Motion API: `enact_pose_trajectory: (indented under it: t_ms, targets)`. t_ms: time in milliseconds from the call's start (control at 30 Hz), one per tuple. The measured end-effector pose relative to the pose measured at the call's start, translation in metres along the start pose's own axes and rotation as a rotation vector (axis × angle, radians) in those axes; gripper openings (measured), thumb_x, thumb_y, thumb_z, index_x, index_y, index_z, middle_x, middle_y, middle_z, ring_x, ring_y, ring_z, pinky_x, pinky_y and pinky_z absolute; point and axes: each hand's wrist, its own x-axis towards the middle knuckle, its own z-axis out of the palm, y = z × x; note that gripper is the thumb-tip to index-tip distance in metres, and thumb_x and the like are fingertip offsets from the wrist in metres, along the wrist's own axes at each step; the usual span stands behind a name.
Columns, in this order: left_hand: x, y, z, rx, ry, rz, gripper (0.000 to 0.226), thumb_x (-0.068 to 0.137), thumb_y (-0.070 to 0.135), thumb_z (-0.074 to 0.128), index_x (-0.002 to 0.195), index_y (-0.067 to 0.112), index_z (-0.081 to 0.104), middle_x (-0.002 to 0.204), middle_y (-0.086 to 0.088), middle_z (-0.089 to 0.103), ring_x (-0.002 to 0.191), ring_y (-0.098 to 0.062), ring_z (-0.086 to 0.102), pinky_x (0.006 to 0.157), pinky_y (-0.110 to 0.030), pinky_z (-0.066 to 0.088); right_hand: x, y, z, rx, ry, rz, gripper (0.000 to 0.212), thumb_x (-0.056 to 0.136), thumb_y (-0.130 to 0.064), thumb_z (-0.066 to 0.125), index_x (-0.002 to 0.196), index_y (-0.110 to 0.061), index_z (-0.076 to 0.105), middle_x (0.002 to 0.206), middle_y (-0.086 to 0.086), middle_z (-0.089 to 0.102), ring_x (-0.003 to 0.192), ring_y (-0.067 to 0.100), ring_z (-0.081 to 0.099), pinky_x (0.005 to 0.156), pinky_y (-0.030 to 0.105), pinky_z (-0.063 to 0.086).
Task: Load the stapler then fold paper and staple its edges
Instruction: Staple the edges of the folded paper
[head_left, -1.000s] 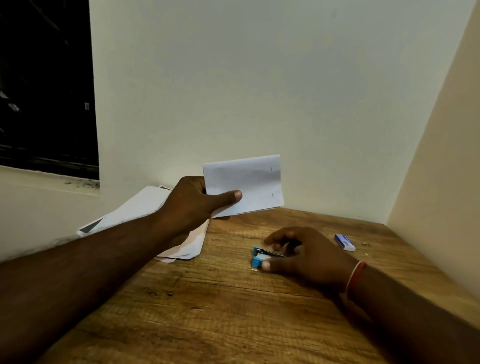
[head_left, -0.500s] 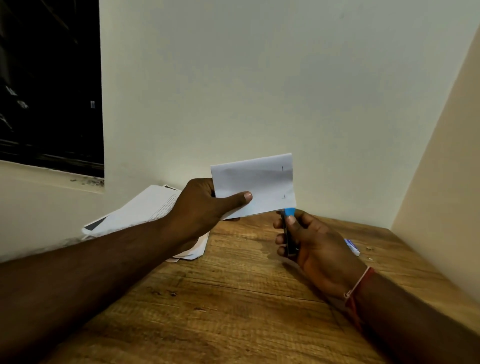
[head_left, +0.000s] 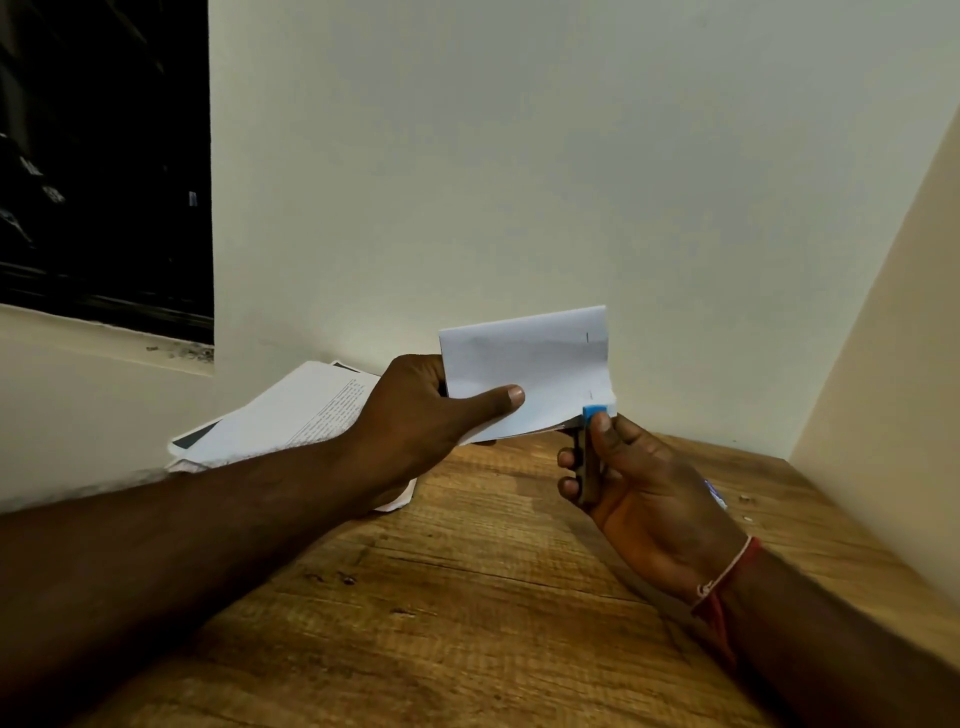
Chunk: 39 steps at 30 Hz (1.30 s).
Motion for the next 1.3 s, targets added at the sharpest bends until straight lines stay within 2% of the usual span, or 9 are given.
enact_pose_trajectory:
  t_ms: [133,333,433,567,700,800,900,1067,1300]
  targets:
    - [-0.005,0.003,0.004,0.011,0.02,0.035,0.028,0.089,0.031,0.095,0.115,0.02,0.088,0.106,0.004,0.089,0.103,-0.016,0.085,0.095,-0.044,0.07,-0.003,-0.002,0.0,0.044,-0.022,0.001,0.032,0.098,-0.025,0.066,0.125,-0.009,0.073,0.106,0.007,0.074,0.089,0.021,0.066,0.072,0.034,0.054]
    - [-0.003,0.006,0.001,0.02,0.066,0.042,0.028,0.09,0.035,0.095,0.114,0.022,0.088,0.107,0.004,0.089,0.105,-0.018,0.085,0.102,-0.058,0.067,-0.002,-0.006,-0.003,0.122,-0.043,-0.009,0.03,0.102,-0.031,0.062,0.122,-0.01,0.07,0.117,0.01,0.069,0.09,0.023,0.069,0.07,0.034,0.056]
    - [-0.005,0.006,0.001,0.016,0.063,0.044,0.027,0.091,0.033,0.095,0.114,0.021,0.088,0.107,0.004,0.089,0.105,-0.018,0.085,0.102,-0.059,0.067,-0.001,-0.01,-0.005,0.135,-0.043,-0.019,0.035,0.103,-0.037,0.06,0.124,-0.012,0.07,0.108,0.006,0.068,0.091,0.021,0.069,0.071,0.033,0.057]
    - [-0.007,0.009,0.001,0.067,0.05,0.072,0.025,0.092,0.033,0.093,0.114,0.021,0.088,0.105,0.005,0.089,0.102,-0.014,0.085,0.098,-0.051,0.069,0.001,-0.017,-0.008,0.141,-0.011,-0.041,0.032,0.105,-0.04,0.058,0.115,-0.016,0.076,0.092,0.001,0.069,0.09,0.021,0.069,0.071,0.031,0.056]
    - [-0.004,0.008,0.001,0.147,0.043,0.085,0.028,0.091,0.036,0.094,0.113,0.021,0.088,0.103,0.004,0.089,0.096,-0.013,0.086,0.088,-0.04,0.071,0.003,-0.018,-0.012,0.107,0.001,-0.053,0.036,0.105,-0.04,0.058,0.125,-0.014,0.075,0.105,0.005,0.073,0.088,0.019,0.069,0.069,0.03,0.055]
    - [-0.003,0.006,0.001,0.216,0.044,0.095,0.026,0.09,0.037,0.095,0.108,0.019,0.088,0.098,0.002,0.089,0.09,-0.011,0.086,0.078,-0.029,0.068,0.002,-0.018,-0.013,0.032,-0.005,-0.061,0.034,0.105,-0.038,0.058,0.119,-0.016,0.08,0.108,0.005,0.07,0.085,0.018,0.065,0.066,0.029,0.051]
    - [-0.001,0.007,-0.001,0.287,0.035,0.116,0.023,0.09,0.039,0.094,0.102,0.02,0.088,0.093,0.001,0.088,0.087,-0.013,0.085,0.075,-0.031,0.067,0.001,-0.019,-0.015,-0.035,-0.019,-0.078,0.029,0.101,-0.036,0.064,0.115,-0.014,0.077,0.104,0.005,0.067,0.08,0.018,0.064,0.063,0.029,0.049]
    - [0.0,0.01,-0.004,0.335,0.032,0.165,0.02,0.092,0.041,0.092,0.089,0.023,0.083,0.084,0.001,0.084,0.082,-0.018,0.083,0.072,-0.036,0.065,-0.001,-0.025,-0.016,-0.188,-0.037,-0.12,0.029,0.1,-0.03,0.057,0.085,-0.019,0.079,0.079,-0.001,0.062,0.072,0.019,0.056,0.058,0.027,0.042]
    - [0.004,0.009,-0.006,0.326,0.021,0.193,0.026,0.092,0.042,0.091,0.074,0.039,0.073,0.073,0.017,0.076,0.076,-0.007,0.077,0.068,-0.025,0.055,0.003,-0.025,-0.024,-0.159,-0.07,-0.109,0.03,0.096,-0.04,0.065,0.095,-0.013,0.078,0.088,0.004,0.059,0.074,0.02,0.055,0.058,0.03,0.039]
